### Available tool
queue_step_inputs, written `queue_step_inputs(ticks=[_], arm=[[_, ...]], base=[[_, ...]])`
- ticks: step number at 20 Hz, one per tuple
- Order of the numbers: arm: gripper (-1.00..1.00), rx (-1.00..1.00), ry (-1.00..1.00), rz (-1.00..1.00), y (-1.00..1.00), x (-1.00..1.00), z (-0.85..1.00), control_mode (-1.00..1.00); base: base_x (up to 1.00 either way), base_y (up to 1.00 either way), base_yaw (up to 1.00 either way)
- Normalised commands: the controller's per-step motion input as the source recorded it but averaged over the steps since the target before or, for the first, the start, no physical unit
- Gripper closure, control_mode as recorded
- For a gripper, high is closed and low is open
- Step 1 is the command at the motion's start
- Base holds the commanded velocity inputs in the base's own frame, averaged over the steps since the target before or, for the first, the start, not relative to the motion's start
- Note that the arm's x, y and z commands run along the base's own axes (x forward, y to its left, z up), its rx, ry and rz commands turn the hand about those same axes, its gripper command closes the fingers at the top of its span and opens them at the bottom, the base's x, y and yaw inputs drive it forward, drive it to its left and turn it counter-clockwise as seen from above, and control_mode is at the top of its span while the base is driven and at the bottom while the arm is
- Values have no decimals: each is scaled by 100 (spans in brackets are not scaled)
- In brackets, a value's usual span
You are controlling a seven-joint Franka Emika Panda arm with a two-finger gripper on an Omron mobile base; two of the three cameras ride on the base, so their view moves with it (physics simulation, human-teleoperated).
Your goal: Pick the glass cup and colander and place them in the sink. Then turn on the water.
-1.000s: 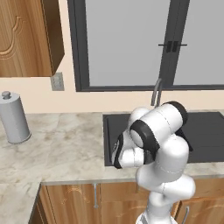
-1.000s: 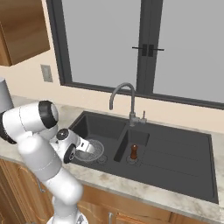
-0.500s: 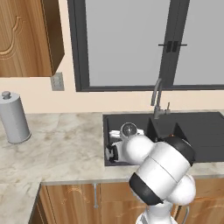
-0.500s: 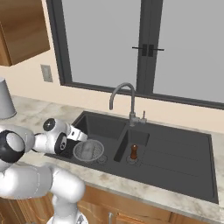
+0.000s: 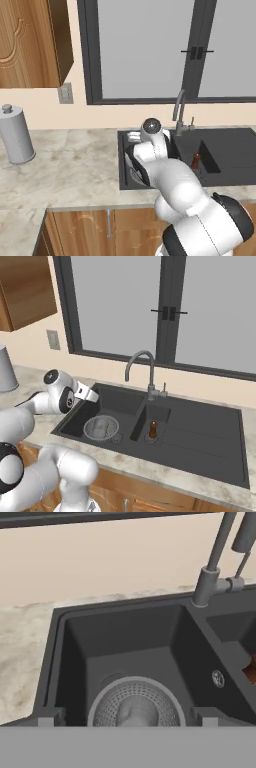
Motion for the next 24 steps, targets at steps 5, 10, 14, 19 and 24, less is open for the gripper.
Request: queue_step_inputs(ticks=[5,10,14,19,24], arm=[[-100,0,0,2,-16,-57,32,-100],[-100,7,0,1,-35,-51,14,-100],[-100,19,1,6,-66,-21,12,-100],[-100,11,9,12,-67,0,30,-100],[-100,12,10,13,-73,15,9,-100]], base=[[0,0,0],[0,0,0],[0,0,0],[0,0,0],[0,0,0]])
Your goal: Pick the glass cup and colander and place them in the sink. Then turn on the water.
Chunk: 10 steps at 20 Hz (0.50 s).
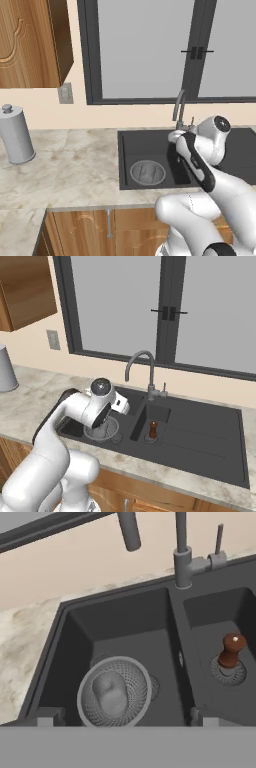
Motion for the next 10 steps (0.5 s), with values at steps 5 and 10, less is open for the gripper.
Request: queue_step_inputs(ticks=[5,10], arm=[[-100,10,10,14,-70,20,11,-100],[-100,1,17,6,-60,15,2,-100]], base=[[0,0,0],[0,0,0]])
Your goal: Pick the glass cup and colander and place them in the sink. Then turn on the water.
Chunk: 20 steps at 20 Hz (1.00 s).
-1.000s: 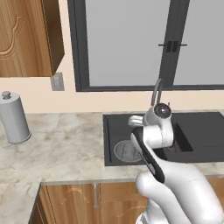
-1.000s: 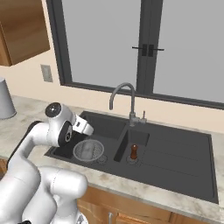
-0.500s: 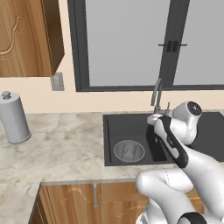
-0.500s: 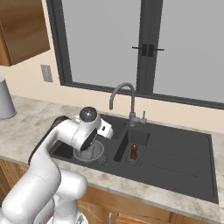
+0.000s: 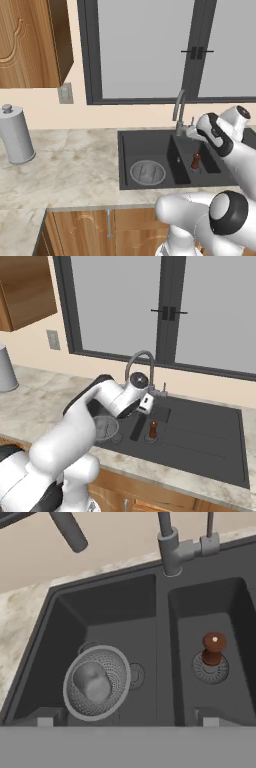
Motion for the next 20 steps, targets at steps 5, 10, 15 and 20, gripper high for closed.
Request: queue_step_inputs(ticks=[5,10,15,20], arm=[[-100,0,12,1,-51,6,0,-100],[-100,5,-7,0,-14,0,-7,-100],[-100,8,-19,0,-4,1,0,-100],[-100,1,-12,0,-3,15,5,-100]], base=[[0,0,0],[0,0,0],[0,0,0],[0,0,0]])
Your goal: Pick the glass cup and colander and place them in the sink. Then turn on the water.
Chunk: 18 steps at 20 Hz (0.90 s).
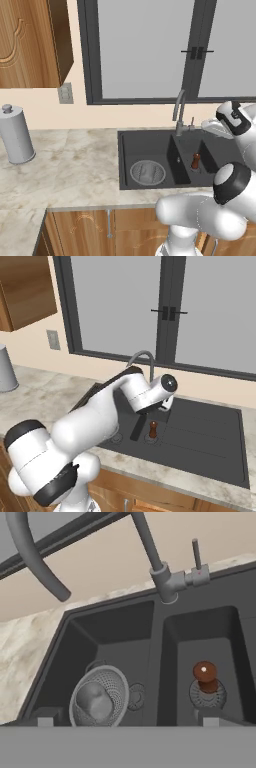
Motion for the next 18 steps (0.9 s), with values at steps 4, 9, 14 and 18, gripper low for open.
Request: queue_step_inputs(ticks=[4,9,14,18], arm=[[-100,-5,-1,0,-13,34,2,-100],[-100,-3,-1,0,-20,36,1,-100],[-100,0,-4,0,-42,31,0,-100],[-100,0,-4,0,-31,27,0,-100]], base=[[0,0,0],[0,0,0],[0,0,0],[0,0,0]])
